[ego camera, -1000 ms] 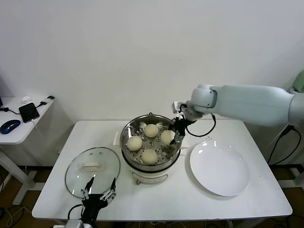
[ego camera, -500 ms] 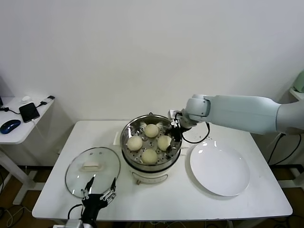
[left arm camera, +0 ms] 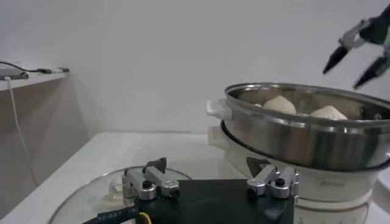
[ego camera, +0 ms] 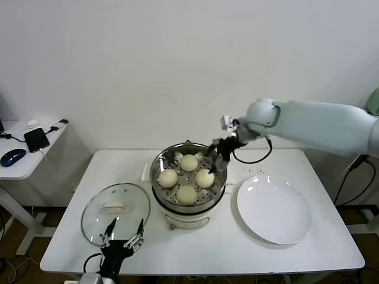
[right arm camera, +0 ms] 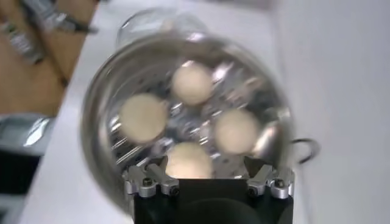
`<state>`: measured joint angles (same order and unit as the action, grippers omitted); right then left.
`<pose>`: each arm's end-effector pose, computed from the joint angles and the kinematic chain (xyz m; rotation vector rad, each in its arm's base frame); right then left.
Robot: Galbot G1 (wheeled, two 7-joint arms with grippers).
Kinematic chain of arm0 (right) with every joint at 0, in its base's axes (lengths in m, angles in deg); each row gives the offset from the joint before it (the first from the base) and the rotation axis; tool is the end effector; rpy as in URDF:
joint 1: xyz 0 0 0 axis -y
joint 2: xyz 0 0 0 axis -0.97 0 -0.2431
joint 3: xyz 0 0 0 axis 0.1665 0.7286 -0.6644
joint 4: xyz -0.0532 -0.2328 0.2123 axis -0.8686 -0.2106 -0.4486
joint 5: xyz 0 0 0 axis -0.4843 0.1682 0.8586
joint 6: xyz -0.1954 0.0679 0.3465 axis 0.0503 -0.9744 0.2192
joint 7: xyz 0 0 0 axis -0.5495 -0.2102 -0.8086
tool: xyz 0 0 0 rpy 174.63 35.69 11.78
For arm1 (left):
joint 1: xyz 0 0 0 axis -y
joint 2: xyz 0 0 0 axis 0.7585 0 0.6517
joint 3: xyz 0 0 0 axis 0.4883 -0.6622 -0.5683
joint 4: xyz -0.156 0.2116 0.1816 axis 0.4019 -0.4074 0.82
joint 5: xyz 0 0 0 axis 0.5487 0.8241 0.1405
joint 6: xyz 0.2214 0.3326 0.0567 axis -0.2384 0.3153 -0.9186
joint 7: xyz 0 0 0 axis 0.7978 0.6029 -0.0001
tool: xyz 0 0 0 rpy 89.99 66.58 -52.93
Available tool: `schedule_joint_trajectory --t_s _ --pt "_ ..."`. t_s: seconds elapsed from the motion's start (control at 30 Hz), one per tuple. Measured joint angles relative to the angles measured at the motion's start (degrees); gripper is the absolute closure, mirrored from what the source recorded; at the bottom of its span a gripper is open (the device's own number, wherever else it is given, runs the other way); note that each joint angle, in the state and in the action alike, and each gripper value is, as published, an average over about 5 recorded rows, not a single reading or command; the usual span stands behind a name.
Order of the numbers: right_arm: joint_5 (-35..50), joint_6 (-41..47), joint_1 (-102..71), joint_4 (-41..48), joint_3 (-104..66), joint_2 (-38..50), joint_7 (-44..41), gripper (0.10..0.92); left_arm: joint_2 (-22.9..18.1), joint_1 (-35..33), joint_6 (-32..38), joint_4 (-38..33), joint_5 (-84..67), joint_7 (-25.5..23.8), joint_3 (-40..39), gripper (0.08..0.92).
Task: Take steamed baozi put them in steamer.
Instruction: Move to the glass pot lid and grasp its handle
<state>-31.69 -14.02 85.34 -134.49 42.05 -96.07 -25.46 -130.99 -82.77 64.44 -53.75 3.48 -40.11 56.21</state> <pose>0.5654 0.0349 -0.0689 1.5022 -1.8915 1.0721 0.1841 0.0082 -0.3022 -0.0382 -2.8872 0.0659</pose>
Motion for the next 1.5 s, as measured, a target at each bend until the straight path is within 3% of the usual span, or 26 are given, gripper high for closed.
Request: schedule_joint_trajectory --t_s 0.47,0.73,1.1,1.5 --pt "-8.9 -1.5 -28.5 -6.4 -38.1 16.1 24.4 0.203 1.3 2.7 4.2 2.3 -0.9 2.7 1.0 0.177" --pt "-13.9 -4.0 -56.2 -10.8 -67.0 20.3 29.9 0.203 1.9 5.1 7.6 4.5 0.3 3.0 1.6 0.177" --pt "-18.8 -11.2 -93.6 -12.8 -102.4 13.4 31.0 0.203 3.1 6.7 12.5 6.8 3.8 3.5 2.5 0.177" --pt "-23.4 -22.0 -114.8 -12.6 -114.1 -0.2 30.0 0.203 5.1 7.5 17.1 9.8 14.7 8.1 3.3 0.177"
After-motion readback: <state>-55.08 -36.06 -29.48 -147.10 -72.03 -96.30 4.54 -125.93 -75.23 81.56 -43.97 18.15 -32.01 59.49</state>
